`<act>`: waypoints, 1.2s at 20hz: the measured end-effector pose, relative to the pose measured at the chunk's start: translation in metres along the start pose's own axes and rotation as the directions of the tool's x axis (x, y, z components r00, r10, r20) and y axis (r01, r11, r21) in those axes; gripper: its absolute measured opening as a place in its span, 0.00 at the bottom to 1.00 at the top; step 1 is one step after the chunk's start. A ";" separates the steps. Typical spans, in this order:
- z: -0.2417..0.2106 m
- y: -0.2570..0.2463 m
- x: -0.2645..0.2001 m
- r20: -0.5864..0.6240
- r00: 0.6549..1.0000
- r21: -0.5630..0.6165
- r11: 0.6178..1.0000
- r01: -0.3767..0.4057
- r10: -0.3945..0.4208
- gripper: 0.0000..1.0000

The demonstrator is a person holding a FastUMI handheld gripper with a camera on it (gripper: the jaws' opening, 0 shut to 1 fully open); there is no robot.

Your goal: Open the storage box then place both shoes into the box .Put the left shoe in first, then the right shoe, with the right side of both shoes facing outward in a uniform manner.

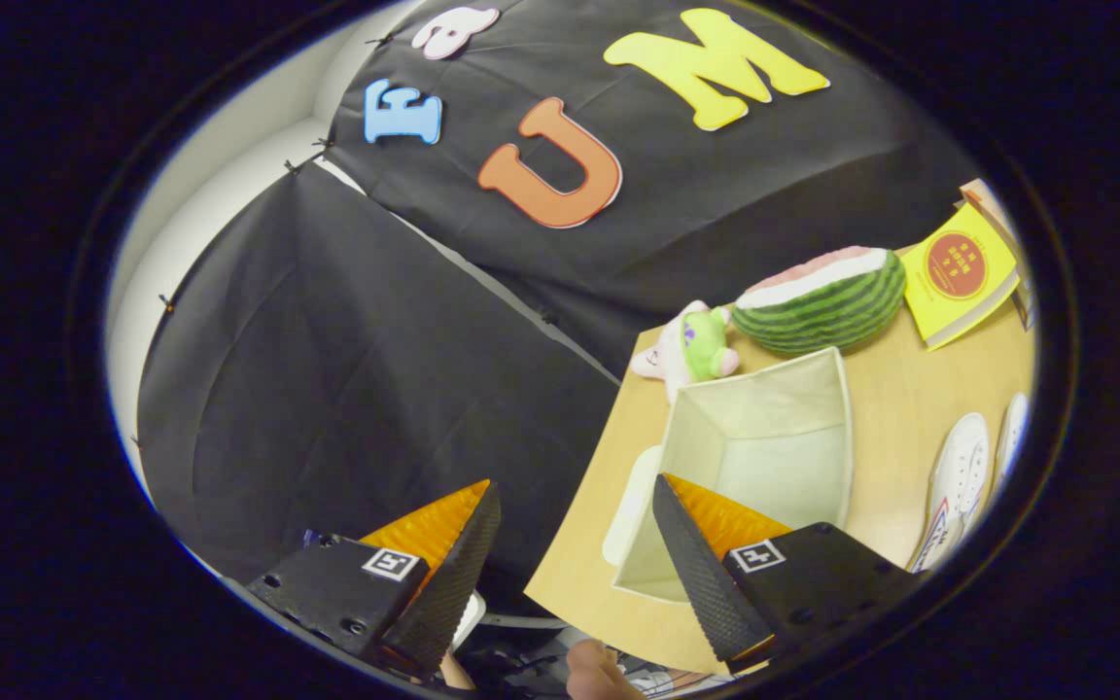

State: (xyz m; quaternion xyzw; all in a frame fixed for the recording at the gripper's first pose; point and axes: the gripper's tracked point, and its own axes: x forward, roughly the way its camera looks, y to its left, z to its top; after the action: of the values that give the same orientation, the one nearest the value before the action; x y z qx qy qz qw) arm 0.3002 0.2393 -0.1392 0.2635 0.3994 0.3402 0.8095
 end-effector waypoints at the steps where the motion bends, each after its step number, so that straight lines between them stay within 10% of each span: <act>1: 0.000 -0.015 -0.005 -0.001 1.000 0.000 1.000 0.022 -0.022 1.00; 9: -0.021 -0.155 -0.040 -0.069 0.945 -0.084 0.945 0.315 -0.321 1.00; 24: -0.089 -0.354 -0.133 -0.319 0.673 -0.114 0.732 0.672 -0.667 0.95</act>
State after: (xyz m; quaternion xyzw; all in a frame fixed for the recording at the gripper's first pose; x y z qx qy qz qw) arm 0.2874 -0.0711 -0.3721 0.0414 0.6030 0.0576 0.7946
